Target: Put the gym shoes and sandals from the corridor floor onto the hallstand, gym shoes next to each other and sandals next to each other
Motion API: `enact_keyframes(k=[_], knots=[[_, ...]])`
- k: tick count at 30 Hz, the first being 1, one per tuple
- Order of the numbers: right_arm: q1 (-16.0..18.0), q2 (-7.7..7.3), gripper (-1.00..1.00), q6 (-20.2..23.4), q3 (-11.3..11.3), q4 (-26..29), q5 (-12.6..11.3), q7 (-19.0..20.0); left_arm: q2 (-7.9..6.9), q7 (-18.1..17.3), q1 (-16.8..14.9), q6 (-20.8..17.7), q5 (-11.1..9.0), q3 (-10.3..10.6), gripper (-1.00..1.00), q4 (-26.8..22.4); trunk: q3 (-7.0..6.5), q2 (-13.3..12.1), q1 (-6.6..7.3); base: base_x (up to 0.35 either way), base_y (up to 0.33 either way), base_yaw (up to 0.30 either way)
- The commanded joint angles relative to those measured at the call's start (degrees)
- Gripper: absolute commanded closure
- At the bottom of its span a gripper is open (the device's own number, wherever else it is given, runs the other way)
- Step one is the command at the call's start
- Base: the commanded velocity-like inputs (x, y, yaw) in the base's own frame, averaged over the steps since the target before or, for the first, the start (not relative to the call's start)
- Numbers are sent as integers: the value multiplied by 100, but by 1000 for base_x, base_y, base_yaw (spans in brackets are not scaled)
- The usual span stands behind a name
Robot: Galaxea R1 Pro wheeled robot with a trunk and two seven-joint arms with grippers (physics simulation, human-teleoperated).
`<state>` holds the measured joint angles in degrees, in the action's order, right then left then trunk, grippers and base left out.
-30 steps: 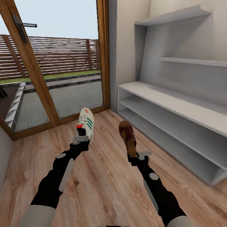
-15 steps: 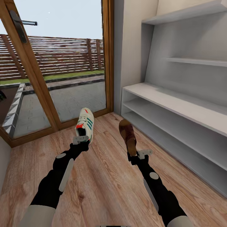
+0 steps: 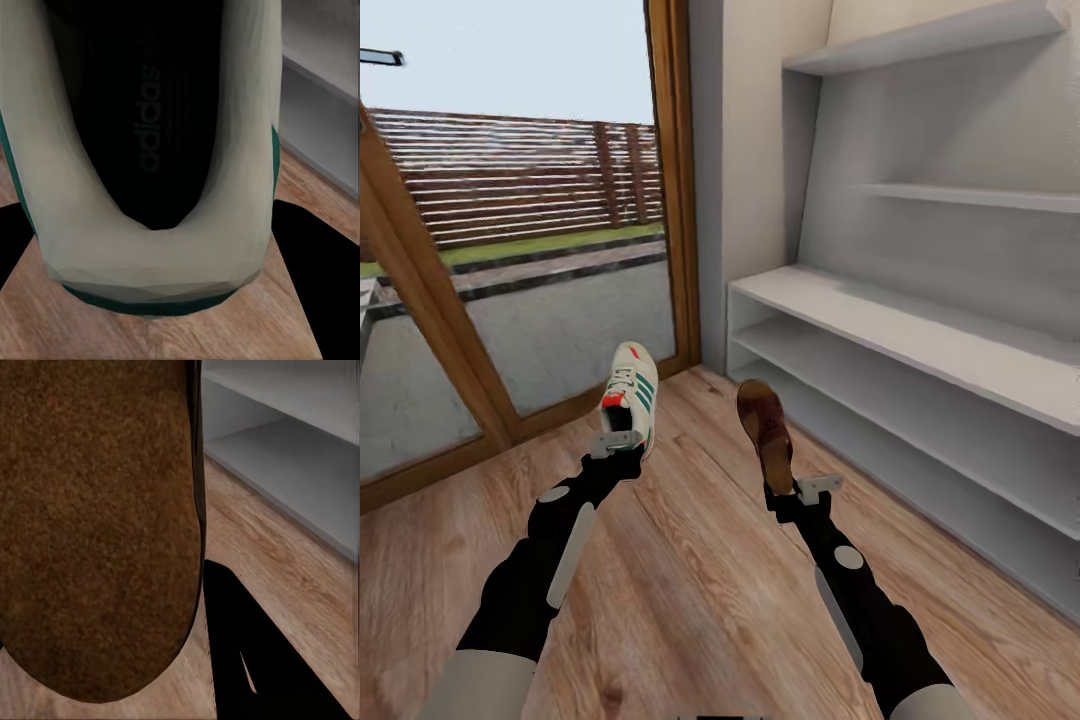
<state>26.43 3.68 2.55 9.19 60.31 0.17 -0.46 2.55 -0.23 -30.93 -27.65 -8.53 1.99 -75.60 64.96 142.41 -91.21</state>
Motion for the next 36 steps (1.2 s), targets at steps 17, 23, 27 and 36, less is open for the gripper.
enact_keyframes(k=[17, 23, 27, 36], knots=[[3, 1, 100, 26, 4, 8, -26, -16, 0, -4, -1, -30, -44, -6, 100, -7, -38, 2, -2, 115, 103, -265], [3, 1, 100, 26, 4, 15, -26, -15, 0, -4, -1, -30, -44, -6, 100, -7, -59, 2, -2, 1, 1, -275], [3, 1, 100, 26, 4, 16, -26, -15, 0, -4, -1, -30, -44, -6, 100, -7, -75, 2, -2, 0, 0, -276], [3, 0, 100, 26, 4, 16, -35, -15, 0, -4, -1, -30, -44, -6, 100, -7, -116, 2, -2, 3, 11, -275]])
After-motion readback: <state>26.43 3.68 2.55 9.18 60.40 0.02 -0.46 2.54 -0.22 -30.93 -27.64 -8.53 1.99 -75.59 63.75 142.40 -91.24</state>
